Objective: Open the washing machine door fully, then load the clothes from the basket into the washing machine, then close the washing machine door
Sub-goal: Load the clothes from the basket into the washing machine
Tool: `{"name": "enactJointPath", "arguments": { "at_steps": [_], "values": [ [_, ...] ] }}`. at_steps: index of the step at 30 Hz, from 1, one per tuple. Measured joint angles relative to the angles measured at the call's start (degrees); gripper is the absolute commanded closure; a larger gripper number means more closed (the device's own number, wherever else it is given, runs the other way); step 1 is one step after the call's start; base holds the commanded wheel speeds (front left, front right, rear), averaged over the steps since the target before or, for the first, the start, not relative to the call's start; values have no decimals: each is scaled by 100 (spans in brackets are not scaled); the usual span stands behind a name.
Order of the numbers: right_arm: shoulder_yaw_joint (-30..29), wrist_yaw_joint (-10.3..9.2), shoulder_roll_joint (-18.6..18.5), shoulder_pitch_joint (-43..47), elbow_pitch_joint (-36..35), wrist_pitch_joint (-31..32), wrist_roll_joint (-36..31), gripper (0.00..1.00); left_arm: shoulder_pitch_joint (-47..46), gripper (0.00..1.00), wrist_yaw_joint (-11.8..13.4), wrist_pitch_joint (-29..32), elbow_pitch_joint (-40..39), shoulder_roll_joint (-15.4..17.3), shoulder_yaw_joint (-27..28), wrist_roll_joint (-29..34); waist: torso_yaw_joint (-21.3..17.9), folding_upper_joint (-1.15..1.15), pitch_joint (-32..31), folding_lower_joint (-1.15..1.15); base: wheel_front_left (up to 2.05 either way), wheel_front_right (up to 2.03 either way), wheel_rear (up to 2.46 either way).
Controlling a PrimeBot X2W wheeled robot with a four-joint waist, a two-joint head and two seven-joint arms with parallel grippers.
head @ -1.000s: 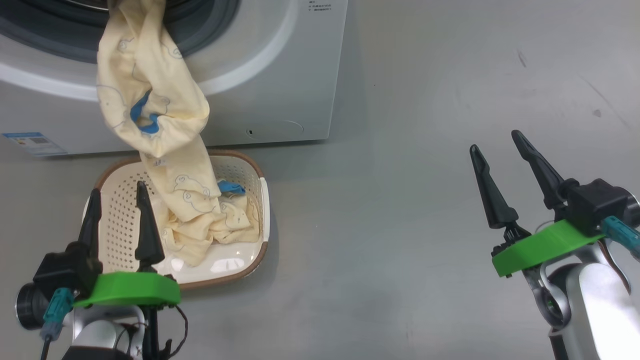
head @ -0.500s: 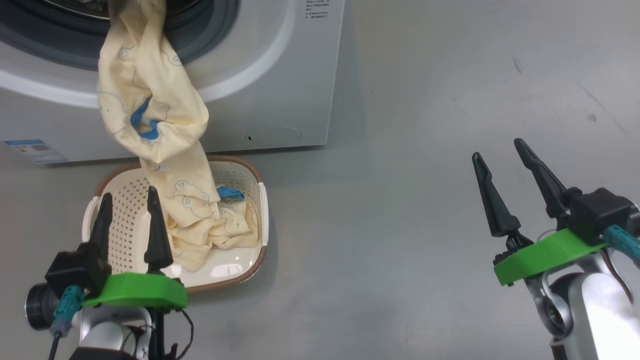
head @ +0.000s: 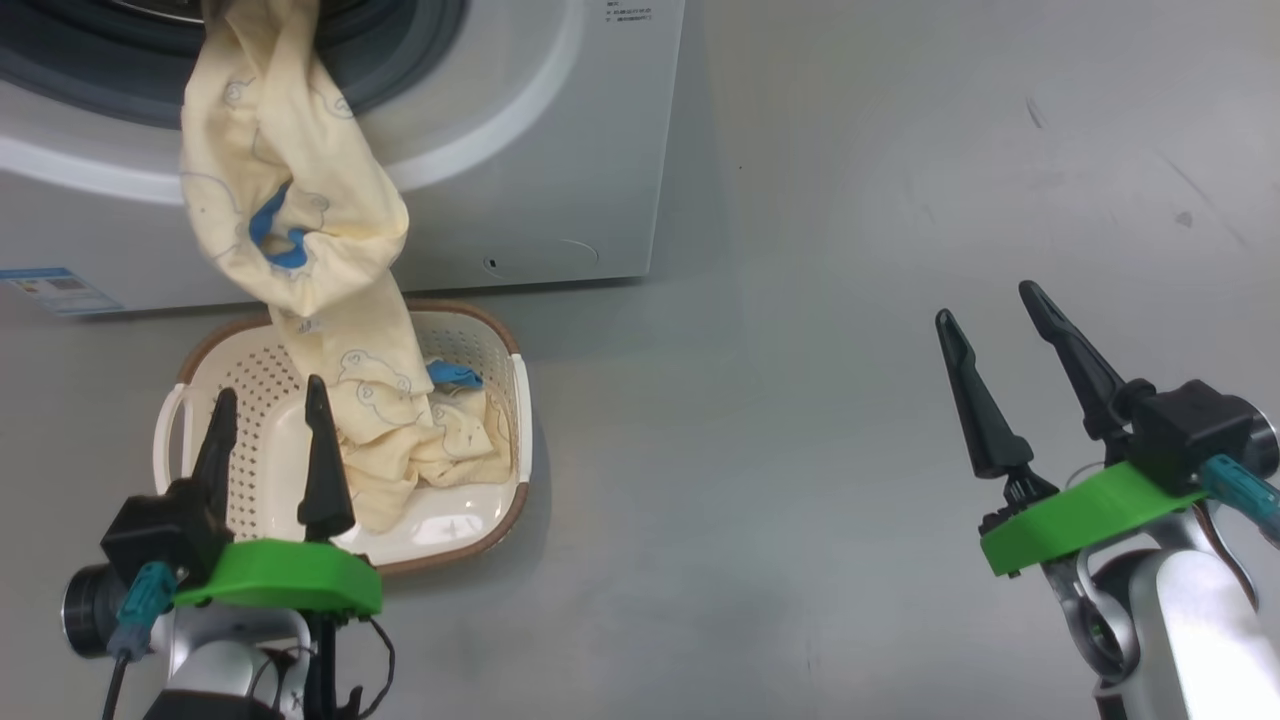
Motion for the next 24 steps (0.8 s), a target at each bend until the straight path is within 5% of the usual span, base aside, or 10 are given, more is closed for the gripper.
{"name": "enactJointPath", "arguments": {
  "at_steps": [15,24],
  "values": [
    [186,0,23,-285,55,-96,333,0,-1689,0,-73,255,2118,-163,-80,-394,-253,0,661,1,0,0,0],
    [421,0,27,-678,309,-424,695,0,-3453,0,-751,817,3754,-64,-94,-568,-629,0,1373,2,0,0,0]
  ]
}}
